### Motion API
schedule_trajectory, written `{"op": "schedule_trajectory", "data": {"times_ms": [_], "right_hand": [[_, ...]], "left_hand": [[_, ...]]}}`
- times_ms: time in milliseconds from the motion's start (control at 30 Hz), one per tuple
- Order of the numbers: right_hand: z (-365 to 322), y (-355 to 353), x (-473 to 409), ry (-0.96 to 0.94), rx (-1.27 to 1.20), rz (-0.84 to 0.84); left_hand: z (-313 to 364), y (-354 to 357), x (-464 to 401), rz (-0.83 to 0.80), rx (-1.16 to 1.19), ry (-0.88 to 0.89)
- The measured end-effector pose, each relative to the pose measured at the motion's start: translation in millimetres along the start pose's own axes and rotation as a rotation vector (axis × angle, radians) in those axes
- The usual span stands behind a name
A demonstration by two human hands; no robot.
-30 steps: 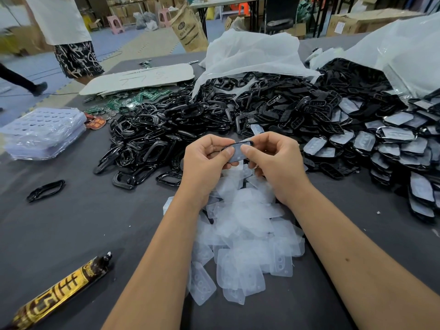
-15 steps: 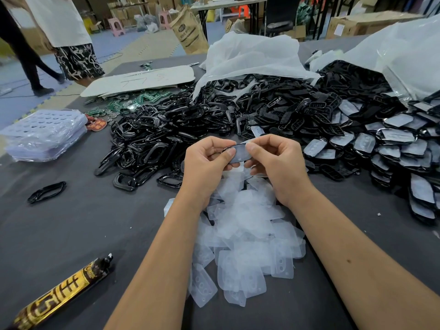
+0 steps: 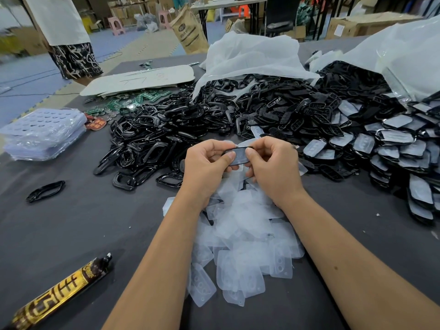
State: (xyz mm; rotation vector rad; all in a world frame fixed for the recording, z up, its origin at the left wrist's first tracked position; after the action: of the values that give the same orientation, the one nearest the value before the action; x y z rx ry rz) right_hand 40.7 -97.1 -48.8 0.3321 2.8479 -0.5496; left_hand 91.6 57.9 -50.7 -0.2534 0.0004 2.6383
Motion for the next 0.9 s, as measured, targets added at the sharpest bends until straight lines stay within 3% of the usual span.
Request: {"op": "schedule_trajectory", "data": {"times_ms": [333,600,900], "right_hand": [[-9.5,2.4,0.8,-0.022,-0.037,-0.101],[0.6,1.5,-2.1,-0.007,-0.198,-0.117],[2.2,1.3,-2.7,0.016,-0.211,-0.098]], "left_hand": [[2.0,0.4,0.1,-0.01,-0.014,0.017],[1.8,1.2,-0.4,0.003,0.015,0.016],[0.4,-0.7,-0.4,0.031,0.01,-0.06]]}}
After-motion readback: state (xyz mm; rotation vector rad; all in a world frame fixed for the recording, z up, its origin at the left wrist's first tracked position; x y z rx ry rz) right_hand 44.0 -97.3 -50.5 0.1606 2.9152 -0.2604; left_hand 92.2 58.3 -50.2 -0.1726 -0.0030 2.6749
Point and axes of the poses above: each hand's wrist, its own x-axis away from the middle knuckle, its own y-axis out of the palm, z = x × y, the point moved 4 cm from there along -x, towards the middle knuckle, and after that the axes turned 15 degrees about -z, right-handed, at the moved point
